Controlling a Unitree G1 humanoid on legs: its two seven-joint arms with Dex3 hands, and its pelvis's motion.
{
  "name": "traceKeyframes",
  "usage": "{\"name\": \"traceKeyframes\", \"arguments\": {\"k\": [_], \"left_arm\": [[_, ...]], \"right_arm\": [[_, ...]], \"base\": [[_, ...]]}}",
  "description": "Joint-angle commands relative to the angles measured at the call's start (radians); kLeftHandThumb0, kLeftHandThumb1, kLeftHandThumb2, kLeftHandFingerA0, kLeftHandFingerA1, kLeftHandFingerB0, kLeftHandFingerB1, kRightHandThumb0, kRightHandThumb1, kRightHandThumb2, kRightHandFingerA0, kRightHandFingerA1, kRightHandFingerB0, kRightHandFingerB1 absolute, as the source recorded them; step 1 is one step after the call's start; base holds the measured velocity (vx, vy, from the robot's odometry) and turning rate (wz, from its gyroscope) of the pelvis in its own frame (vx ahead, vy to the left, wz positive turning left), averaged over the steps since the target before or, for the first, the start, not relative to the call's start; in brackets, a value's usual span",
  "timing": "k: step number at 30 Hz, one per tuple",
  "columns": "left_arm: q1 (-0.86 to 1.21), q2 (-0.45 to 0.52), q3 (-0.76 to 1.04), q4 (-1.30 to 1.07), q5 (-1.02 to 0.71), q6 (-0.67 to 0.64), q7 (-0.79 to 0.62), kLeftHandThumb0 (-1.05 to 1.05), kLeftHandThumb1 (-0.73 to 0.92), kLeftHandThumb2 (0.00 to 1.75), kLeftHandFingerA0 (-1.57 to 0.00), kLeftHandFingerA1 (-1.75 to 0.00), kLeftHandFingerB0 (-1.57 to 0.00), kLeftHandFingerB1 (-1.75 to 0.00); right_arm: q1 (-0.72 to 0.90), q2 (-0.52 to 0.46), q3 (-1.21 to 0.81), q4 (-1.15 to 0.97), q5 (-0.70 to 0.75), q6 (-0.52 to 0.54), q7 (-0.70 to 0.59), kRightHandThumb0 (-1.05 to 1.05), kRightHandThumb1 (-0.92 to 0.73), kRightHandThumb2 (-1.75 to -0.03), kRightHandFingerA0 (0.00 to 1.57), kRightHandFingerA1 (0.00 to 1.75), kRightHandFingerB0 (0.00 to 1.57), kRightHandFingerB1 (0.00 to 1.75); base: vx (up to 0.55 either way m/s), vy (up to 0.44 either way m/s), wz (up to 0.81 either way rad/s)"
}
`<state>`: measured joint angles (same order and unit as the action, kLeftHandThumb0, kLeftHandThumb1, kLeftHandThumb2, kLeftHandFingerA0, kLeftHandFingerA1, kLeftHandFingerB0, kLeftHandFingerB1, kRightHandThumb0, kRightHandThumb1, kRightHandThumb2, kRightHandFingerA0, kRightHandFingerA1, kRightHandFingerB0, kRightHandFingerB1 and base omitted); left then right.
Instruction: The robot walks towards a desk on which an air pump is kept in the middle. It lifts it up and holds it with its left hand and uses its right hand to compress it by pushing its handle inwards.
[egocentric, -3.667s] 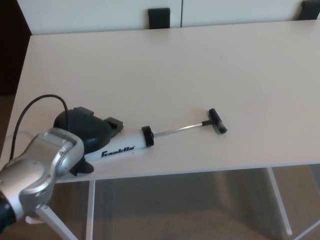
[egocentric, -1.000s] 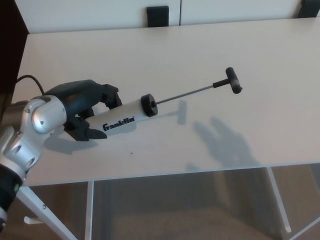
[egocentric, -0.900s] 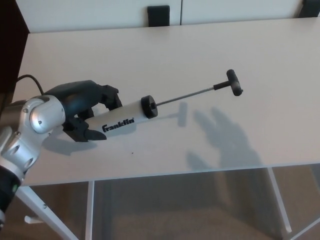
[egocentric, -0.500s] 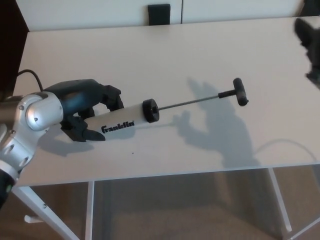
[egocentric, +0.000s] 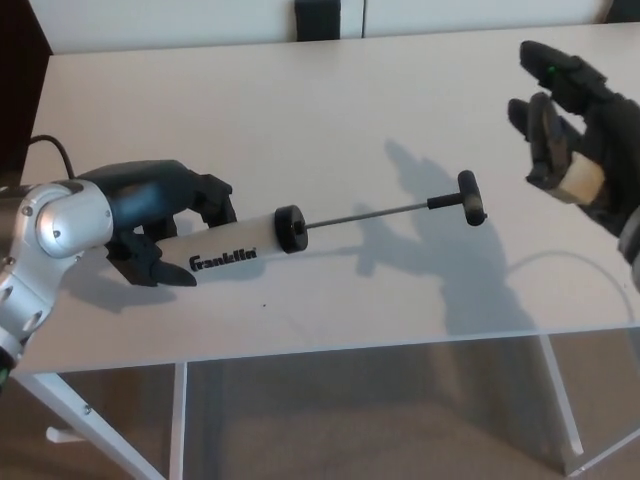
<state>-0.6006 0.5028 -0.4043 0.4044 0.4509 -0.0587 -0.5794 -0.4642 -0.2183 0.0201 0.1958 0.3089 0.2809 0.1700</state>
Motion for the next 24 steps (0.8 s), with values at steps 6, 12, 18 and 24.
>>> {"name": "traceKeyframes", "arguments": {"k": [6,12,18,24], "left_arm": [[0.022,-0.003,0.002,-0.014,-0.001,0.012,-0.024,-0.09,0.84,0.64,-0.89,-1.04,-0.69,-1.08],[0.024,0.001,-0.003,-0.008,0.007,-0.002,-0.026,-0.10,0.82,0.62,-0.91,-0.96,-0.70,-1.07],[0.028,0.000,-0.001,-0.009,0.005,-0.013,-0.021,-0.13,0.85,0.62,-0.93,-0.92,-0.70,-1.02],[0.030,-0.005,-0.001,-0.018,0.004,-0.011,-0.023,-0.10,0.82,0.64,-0.87,-1.00,-0.68,-1.05]], "right_arm": [[0.007,0.074,-0.025,0.042,-0.008,0.005,0.013,-0.84,-0.74,-1.09,0.00,0.24,0.17,0.25],[0.020,0.097,-0.037,0.051,-0.012,-0.010,0.025,-0.87,-0.76,-1.09,0.07,0.27,0.10,0.24],[0.018,0.111,-0.047,0.043,-0.007,-0.001,0.041,-0.85,-0.75,-1.08,0.06,0.28,0.10,0.25],[0.014,0.124,-0.033,0.068,-0.034,-0.016,0.037,-0.85,-0.76,-1.09,0.00,0.28,0.13,0.25]], "base": [[0.00,0.000,0.00],[0.00,0.000,0.00],[0.00,0.000,0.00],[0.00,0.000,0.00]]}}
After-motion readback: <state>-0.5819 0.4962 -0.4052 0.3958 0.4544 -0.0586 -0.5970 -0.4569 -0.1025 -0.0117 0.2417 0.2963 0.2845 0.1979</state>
